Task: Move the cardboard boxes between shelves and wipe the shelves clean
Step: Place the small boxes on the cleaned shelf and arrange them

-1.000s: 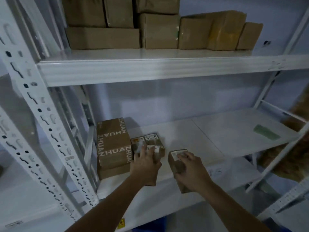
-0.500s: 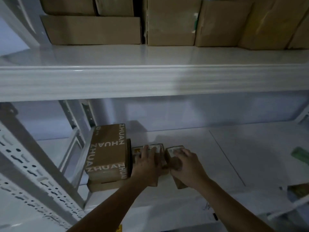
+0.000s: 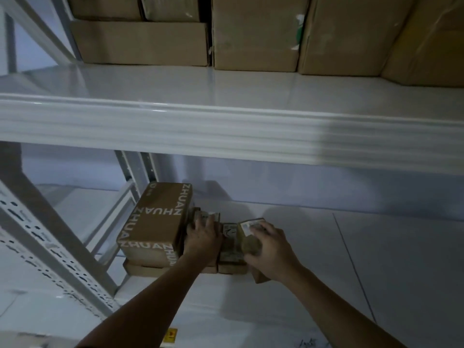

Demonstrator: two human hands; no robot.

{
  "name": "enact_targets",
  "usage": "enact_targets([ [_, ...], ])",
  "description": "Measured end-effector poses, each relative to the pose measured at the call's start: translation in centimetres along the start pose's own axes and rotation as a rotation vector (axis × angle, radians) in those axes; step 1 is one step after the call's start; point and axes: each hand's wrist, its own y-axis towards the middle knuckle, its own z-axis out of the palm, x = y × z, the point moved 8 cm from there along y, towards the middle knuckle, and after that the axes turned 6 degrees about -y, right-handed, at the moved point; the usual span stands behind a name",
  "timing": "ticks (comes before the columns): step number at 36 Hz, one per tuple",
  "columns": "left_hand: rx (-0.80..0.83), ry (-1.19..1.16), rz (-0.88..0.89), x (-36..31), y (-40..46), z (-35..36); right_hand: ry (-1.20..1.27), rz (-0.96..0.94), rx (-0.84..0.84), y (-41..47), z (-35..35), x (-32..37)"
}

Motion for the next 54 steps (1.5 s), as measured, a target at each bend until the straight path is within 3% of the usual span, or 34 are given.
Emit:
enact_targets([
  [7, 0.037, 0.058, 0.028, 0.6, 0.5, 1.8, 0.022, -0.024, 0.011, 0.5, 0.8, -0.9],
  [11, -0.061, -0.023, 0.097, 0.3, 0.8, 1.3, 0.039, -0.023, 0.023, 0.7, 1.5, -0.9],
  [14, 0.005, -0.002, 0.094, 0.3, 1.0, 1.3, 0.045, -0.022, 0.029, 0.9, 2.2, -0.5],
  [28, 0.049, 0.002, 0.289, -3.3, -0.2, -5.5, 0.051, 0.079, -0.028, 5.2, 3.0, 3.3],
  [37, 0.063, 0.137, 0.329, 0.2, -0.3, -9.2, -0.004, 0.225, -0.002, 7.8, 6.8, 3.1],
  [41, 0.035, 0.159, 0.341, 1.9, -0.5, -9.5, -0.084, 0.189, -0.069, 7.1, 6.7, 3.9],
  [48, 0.048, 0.130, 0.424, 2.4, -1.3, -9.4, 0.009, 0.165, -0.002, 6.6, 7.0, 4.1],
  [54, 0.015, 0.121, 0.482, 2.7, -3.4, -10.6, 0.006, 0.231, -0.055, 4.4, 4.4, 4.1],
])
